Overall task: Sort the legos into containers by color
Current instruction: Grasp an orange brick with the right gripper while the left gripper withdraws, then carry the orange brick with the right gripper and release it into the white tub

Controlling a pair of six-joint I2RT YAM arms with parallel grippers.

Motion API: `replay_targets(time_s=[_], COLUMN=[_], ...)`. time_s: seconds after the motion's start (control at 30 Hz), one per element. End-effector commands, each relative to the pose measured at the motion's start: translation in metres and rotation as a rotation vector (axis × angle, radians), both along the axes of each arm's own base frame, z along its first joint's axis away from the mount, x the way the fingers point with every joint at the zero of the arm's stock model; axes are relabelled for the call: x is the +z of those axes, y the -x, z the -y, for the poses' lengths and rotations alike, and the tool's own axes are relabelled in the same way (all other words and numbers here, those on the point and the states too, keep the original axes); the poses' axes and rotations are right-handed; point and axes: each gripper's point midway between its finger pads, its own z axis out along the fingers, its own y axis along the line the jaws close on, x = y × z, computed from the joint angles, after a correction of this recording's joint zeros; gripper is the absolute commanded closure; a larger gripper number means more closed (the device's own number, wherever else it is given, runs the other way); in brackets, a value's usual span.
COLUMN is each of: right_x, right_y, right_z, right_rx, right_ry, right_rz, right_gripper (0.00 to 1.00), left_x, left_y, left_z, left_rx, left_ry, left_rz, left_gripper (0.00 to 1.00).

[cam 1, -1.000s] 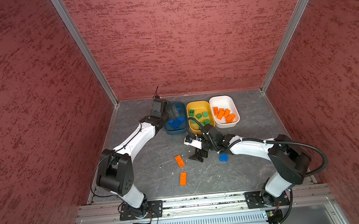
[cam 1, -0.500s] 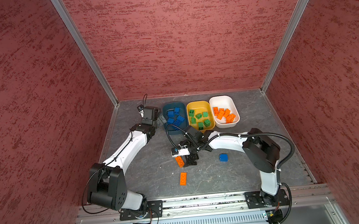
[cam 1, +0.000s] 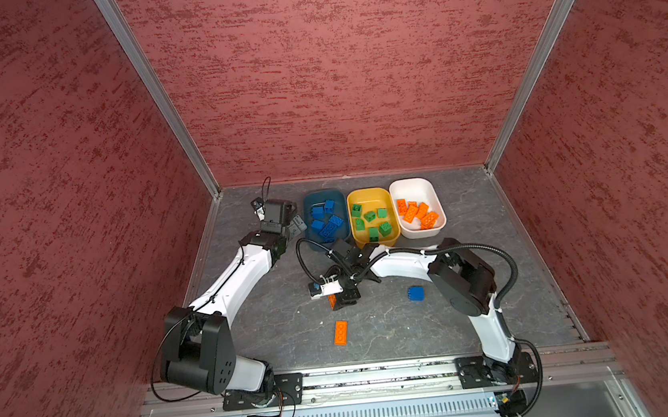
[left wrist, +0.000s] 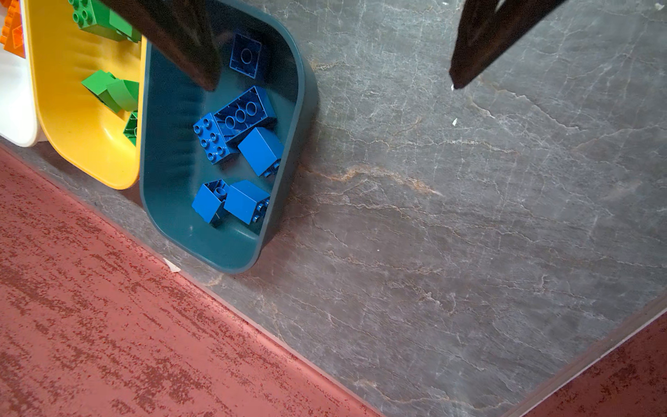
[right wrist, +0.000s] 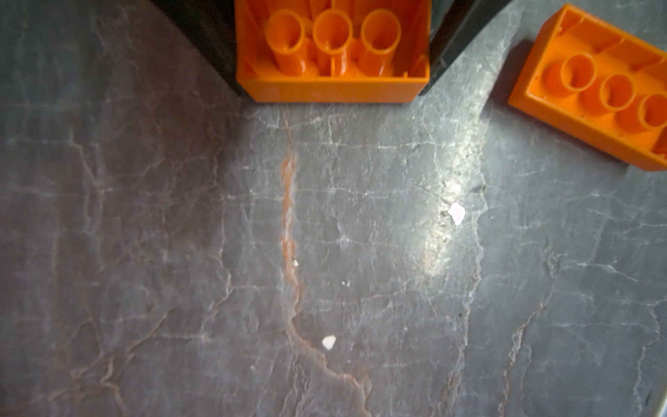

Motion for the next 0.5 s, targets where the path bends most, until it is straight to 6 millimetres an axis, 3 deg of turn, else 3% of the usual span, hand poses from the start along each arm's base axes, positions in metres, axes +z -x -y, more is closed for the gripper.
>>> replay_targets(time_s=[0.0, 0.13, 0.27, 0.33, 0.47], right_x=[-0.002, 0.022, 0.062, 0.082, 0.113], right_y=[0.010, 0.005, -0.013, -0.025, -0.069], right_z=[0.014, 0.019, 0.034, 0.048, 0.092], right_rx=[0.017, -0.054, -0.191, -0.267, -0.504], right_ry=[0.045, -0.021, -0.141, -0.212, -0.352], right_rz=[-0.004, 0.003, -0.002, -0.019, -0.004], right_gripper=[0.39, 0.43, 0.44, 0.45, 0.46], left_x=[-0.002, -0.007, -0.003, 0.001, 0.000], left_y=[0.012, 0.019, 0.015, 0.013, 0.006], left_z=[-0.007, -0.008, 0.018, 0.026, 0.038], left_rx=[0.037, 0.065, -0.074, -0.105, -0.148], left_ry=[0.026, 0.074, 0.157, 0.199, 0.179], left_rz=[0.000, -0.005, 0.046, 0.079, 0.041], left_gripper=[0.01, 0.01, 0.00, 0.00, 0.01])
